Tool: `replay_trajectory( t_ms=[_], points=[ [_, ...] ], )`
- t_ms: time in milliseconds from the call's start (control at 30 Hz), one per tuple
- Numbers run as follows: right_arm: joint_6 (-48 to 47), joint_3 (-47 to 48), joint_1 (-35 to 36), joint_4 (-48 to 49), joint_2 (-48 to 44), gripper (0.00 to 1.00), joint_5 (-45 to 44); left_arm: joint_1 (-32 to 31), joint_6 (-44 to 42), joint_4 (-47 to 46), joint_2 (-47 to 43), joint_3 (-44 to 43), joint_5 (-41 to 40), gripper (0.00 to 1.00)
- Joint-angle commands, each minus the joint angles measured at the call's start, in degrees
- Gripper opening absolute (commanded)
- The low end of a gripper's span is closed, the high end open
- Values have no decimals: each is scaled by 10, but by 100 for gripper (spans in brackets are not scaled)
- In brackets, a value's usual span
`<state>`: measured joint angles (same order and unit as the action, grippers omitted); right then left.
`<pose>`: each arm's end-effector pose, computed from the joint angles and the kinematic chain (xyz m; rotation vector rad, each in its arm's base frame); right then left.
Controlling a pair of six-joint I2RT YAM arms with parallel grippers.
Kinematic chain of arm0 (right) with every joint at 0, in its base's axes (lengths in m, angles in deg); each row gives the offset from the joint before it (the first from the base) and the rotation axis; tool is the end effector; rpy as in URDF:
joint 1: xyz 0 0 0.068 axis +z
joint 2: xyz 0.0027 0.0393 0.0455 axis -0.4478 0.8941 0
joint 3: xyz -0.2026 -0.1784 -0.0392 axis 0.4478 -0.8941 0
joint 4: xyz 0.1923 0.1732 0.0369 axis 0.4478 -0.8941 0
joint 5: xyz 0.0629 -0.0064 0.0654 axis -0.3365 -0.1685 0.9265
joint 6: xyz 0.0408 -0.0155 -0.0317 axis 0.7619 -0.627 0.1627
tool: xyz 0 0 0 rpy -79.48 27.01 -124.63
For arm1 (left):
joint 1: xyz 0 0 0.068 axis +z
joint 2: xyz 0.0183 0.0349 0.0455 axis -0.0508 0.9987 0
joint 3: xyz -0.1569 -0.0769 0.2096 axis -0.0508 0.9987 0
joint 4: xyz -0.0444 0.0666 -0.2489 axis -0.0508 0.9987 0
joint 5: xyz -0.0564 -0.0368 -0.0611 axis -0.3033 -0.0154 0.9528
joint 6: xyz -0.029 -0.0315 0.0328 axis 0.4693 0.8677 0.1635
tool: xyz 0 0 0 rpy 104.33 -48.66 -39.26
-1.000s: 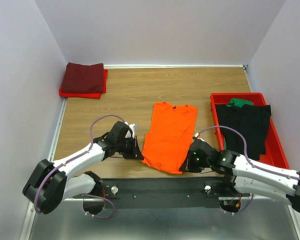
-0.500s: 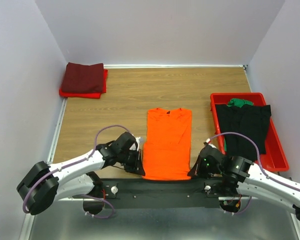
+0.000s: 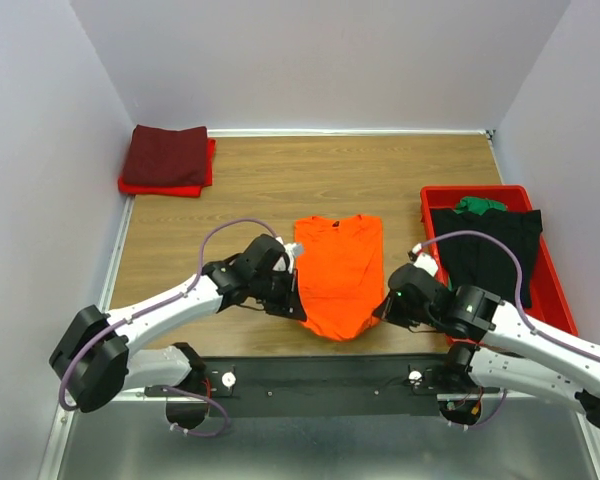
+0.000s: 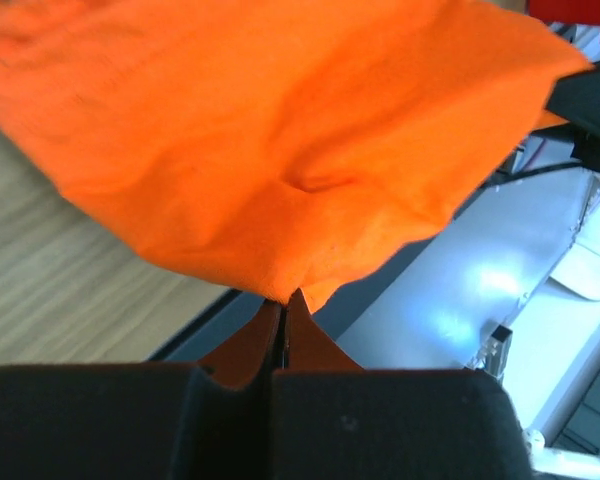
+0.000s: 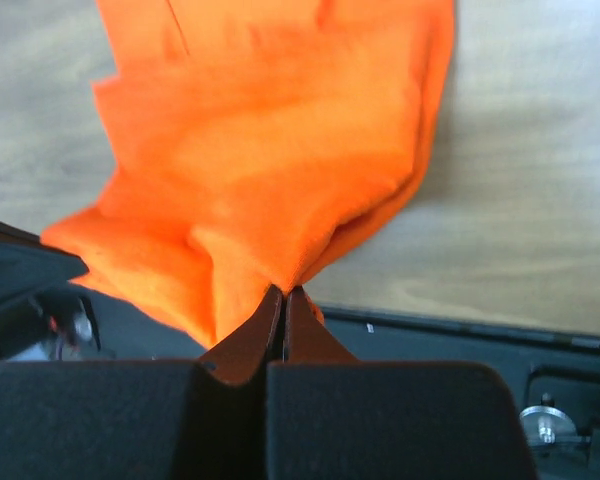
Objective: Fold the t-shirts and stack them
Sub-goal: Fold the tshirt
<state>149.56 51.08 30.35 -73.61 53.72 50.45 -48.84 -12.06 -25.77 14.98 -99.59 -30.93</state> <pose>0.0882 0.1199 0.2380 0.3238 2.5585 0.5871 0.1474 -0.1751 0.2100 0.2849 2.7576 -1.1330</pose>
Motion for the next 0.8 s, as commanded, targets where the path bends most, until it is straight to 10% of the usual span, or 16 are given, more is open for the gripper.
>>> replay_trajectory(
  t_ms=[0, 767],
  points=[
    [-37, 57, 2, -10, 47, 0, -101, 30, -38, -5, 20, -25, -1, 0],
    [-244, 176, -175, 139, 229, 0, -25, 143, -120, -43, 168, -175, 26, 0]
  ],
)
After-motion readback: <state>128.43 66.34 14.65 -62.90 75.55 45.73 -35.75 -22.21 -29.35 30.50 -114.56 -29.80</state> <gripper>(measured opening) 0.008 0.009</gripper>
